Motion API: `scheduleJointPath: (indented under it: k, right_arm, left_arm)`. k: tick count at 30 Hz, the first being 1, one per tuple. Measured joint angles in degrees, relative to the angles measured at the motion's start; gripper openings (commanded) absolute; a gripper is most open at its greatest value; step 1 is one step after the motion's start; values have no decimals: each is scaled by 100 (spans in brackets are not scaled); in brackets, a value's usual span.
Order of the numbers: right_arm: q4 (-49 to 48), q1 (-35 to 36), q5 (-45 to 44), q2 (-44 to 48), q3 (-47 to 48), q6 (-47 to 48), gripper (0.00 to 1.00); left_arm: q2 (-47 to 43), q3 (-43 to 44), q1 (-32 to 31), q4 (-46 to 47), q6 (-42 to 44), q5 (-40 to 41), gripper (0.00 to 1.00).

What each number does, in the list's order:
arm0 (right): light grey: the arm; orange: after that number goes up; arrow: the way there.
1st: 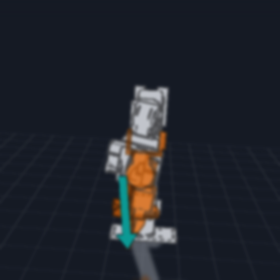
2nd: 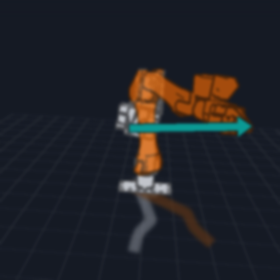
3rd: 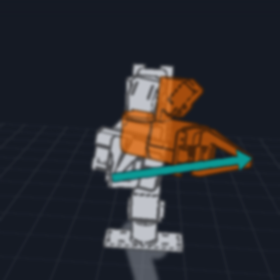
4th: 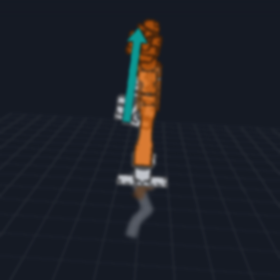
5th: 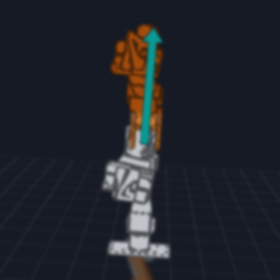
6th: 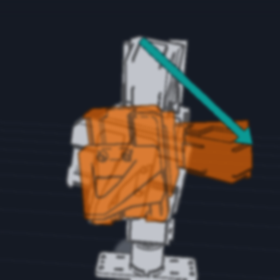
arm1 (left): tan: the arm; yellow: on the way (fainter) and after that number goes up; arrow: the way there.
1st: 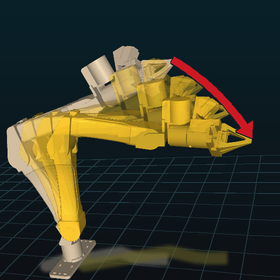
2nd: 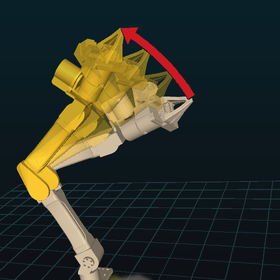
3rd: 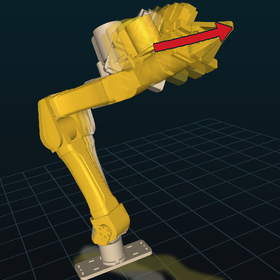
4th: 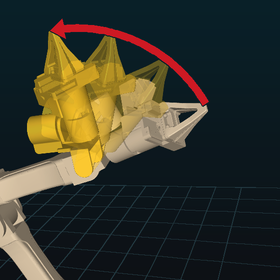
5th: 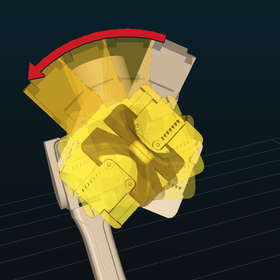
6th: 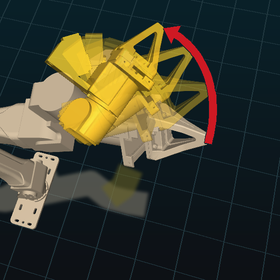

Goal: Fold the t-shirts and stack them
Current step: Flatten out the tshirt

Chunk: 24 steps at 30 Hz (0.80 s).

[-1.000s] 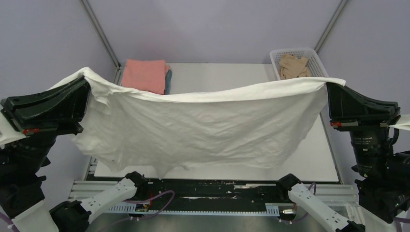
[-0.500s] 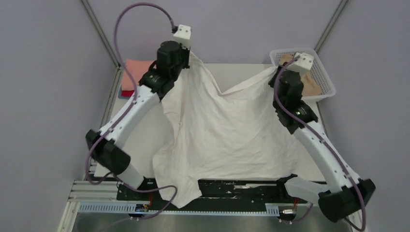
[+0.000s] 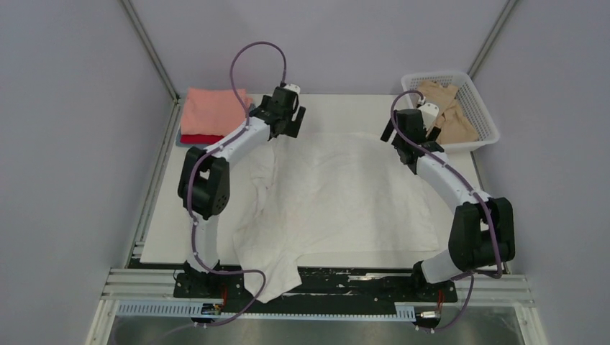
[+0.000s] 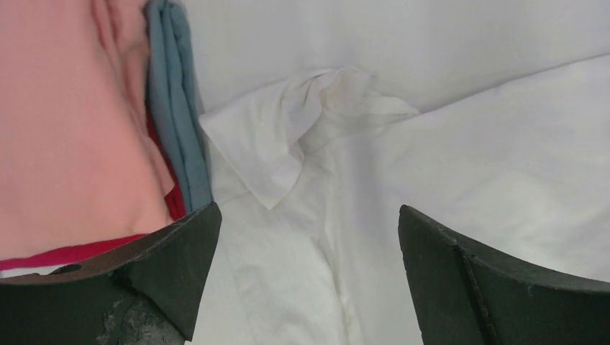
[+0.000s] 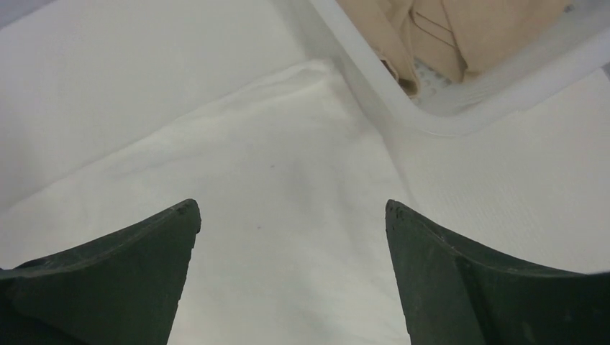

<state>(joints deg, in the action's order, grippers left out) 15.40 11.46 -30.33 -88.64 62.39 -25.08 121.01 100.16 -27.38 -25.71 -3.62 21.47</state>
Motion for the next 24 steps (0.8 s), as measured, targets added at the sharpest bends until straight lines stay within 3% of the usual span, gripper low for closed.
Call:
scheduleJointPath:
  k: [7, 12, 17, 24]
  right_arm:
    - [-254, 26, 1620, 1082, -472, -37, 100]
    - [-367, 68, 2968, 1178, -1270, -127, 100]
    - [-433, 118, 3602, 946, -1845, -297, 100]
    - [-490, 55, 3595, 656, -2337, -529, 100]
  left_arm:
    - [-1932, -1141, -2, 549, -678, -518, 100]
    - [-2806, -2643, 0, 1016, -1362, -1414, 100]
    - [-2935, -3897, -2, 1281, -1834, -2339, 100]
    - [-2562, -4033, -22, 1545, -2159, -2743, 100]
